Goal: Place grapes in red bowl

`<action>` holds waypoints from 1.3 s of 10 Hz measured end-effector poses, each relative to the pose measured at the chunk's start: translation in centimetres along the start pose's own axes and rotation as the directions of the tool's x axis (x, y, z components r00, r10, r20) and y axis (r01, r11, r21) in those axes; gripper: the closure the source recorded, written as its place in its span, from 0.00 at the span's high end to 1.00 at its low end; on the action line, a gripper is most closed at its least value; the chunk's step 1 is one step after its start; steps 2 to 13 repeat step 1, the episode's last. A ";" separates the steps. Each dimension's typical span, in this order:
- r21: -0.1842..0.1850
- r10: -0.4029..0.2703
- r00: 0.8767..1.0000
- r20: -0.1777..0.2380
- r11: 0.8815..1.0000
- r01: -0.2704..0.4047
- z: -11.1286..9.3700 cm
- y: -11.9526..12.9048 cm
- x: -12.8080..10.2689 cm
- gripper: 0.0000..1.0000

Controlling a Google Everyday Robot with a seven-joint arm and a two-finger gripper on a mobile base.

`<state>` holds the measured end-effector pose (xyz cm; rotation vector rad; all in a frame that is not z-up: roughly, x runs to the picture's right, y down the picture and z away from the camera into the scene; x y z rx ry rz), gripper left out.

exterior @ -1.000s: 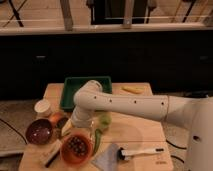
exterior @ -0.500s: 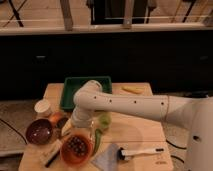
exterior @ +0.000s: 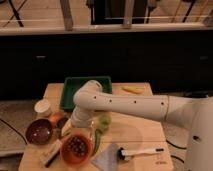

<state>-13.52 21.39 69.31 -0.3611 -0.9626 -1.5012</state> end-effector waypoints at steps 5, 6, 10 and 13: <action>0.000 0.000 1.000 0.000 1.000 0.000 0.0 0.0 0.0 0.80; 0.000 0.000 1.000 0.000 1.000 0.000 0.0 0.0 0.0 0.80; 0.000 0.000 1.000 0.000 1.000 0.000 0.0 0.0 0.0 0.80; 0.000 0.000 1.000 0.000 1.000 0.000 0.0 0.0 0.0 0.80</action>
